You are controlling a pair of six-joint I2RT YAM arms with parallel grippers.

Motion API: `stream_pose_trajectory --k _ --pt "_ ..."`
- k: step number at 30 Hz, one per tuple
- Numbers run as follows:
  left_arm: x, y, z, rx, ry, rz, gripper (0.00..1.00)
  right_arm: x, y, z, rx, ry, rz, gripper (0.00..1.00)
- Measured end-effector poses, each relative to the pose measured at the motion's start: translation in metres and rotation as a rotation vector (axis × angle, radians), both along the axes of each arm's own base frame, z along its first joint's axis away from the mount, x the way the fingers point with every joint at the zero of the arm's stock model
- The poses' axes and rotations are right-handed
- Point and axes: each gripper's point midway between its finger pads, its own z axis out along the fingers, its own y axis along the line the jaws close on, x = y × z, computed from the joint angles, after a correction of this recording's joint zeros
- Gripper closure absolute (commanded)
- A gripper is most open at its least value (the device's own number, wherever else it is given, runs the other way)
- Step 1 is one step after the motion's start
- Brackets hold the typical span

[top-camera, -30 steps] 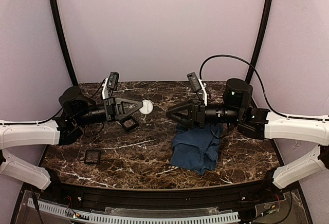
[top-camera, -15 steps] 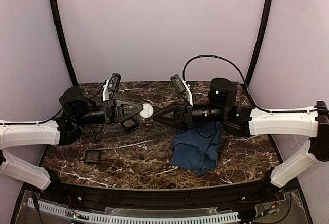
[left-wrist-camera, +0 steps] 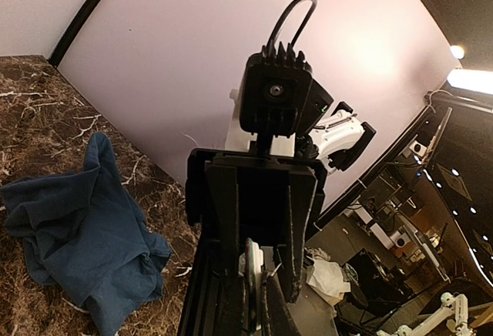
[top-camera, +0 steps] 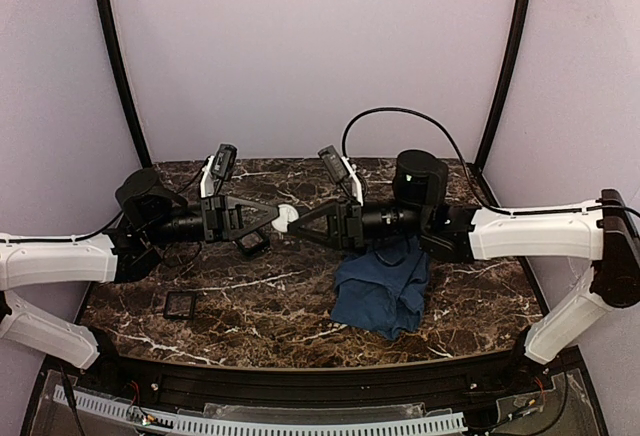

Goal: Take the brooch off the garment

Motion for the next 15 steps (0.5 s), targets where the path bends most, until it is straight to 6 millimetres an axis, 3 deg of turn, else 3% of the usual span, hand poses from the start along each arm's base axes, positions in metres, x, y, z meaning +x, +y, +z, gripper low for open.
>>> stream_pose_trajectory --k 15 --pt "-0.0004 -0.0027 -0.0052 0.009 0.006 -0.017 0.99 0.0032 0.0075 -0.0051 -0.004 0.027 0.007 0.9"
